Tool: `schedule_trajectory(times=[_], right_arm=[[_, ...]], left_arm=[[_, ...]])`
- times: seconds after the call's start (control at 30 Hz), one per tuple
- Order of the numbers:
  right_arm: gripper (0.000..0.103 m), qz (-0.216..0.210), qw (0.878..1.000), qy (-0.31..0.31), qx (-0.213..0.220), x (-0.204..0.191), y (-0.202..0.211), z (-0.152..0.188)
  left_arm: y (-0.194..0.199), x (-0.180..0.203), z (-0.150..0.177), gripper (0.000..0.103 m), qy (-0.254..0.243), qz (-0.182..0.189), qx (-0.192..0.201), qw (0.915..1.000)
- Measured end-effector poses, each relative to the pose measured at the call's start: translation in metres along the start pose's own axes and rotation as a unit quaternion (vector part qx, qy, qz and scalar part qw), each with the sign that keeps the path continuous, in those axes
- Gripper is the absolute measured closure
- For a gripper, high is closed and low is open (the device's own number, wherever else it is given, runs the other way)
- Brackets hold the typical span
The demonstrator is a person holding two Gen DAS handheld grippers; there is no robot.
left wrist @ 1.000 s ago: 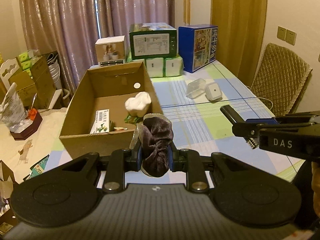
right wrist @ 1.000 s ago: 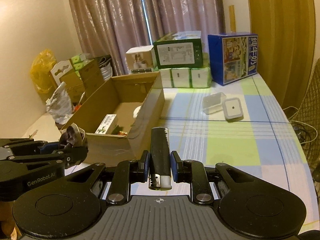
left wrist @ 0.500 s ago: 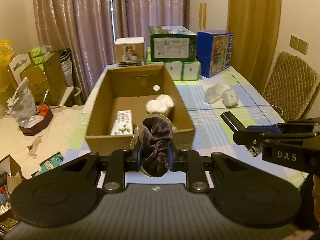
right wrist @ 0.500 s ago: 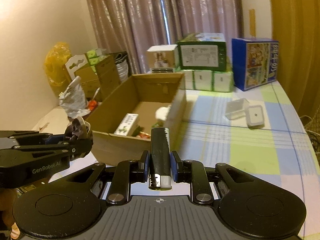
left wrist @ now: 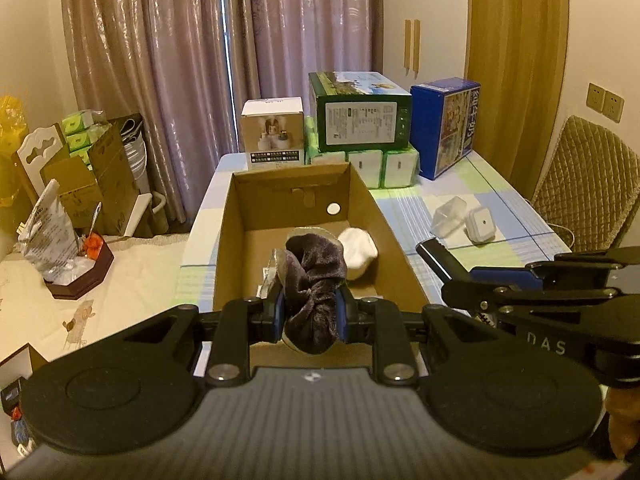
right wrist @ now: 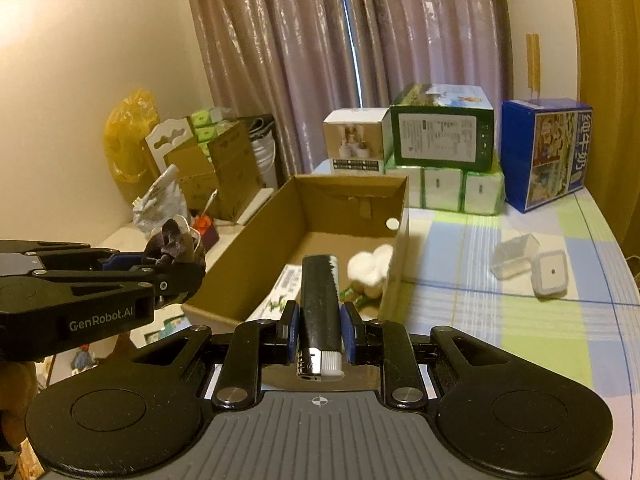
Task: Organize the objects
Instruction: 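Carry the scrunchie and lighter over the cardboard box with both tools, then open the left tool to drop the scrunchie while the right tool releases the lighter into the box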
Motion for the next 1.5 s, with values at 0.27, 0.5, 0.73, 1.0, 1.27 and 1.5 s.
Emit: schedule_trajectory(times=[0.27, 0.5, 0.73, 1.0, 1.27, 1.5], right_arm=[[0.084, -0.001, 1.000, -0.009, -0.003, 0.007, -0.022, -0.013], [0.084, -0.003, 1.000, -0.018, -0.010, 0.012, -0.038, -0.016], [0.084, -0.003, 1.000, -0.025, -0.016, 0.021, -0.053, -0.016], [0.084, -0.008, 0.999, -0.041, -0.024, 0.031, -0.071, -0.019], [0.084, -0.010, 0.998, -0.059, -0.029, 0.041, -0.089, -0.016], [0.084, -0.005, 0.997, -0.067, -0.036, 0.052, -0.098, -0.011]], left_arm=[[-0.027, -0.012, -0.013, 0.083, -0.006, 0.000, -0.016, 0.9999], [-0.046, -0.018, -0.012, 0.083, -0.011, -0.002, -0.029, 0.9995], [-0.064, -0.020, -0.012, 0.083, -0.008, 0.002, -0.038, 0.9993], [-0.089, -0.030, -0.014, 0.083, -0.007, 0.001, -0.047, 0.9989], [-0.116, -0.031, -0.013, 0.082, -0.005, 0.010, -0.063, 0.9980], [-0.134, -0.021, -0.011, 0.060, -0.019, 0.024, -0.053, 0.9981]])
Point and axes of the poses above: each gripper's, at about its wrist camera, not at the fingertips, and y roughly against the way its jaws point, x to its right, z to its underside, the point moved 9 cm from there along -y, roughly the way its jaws point, and after that the axes turned 12 degrees about y, right-handed, at the moved point
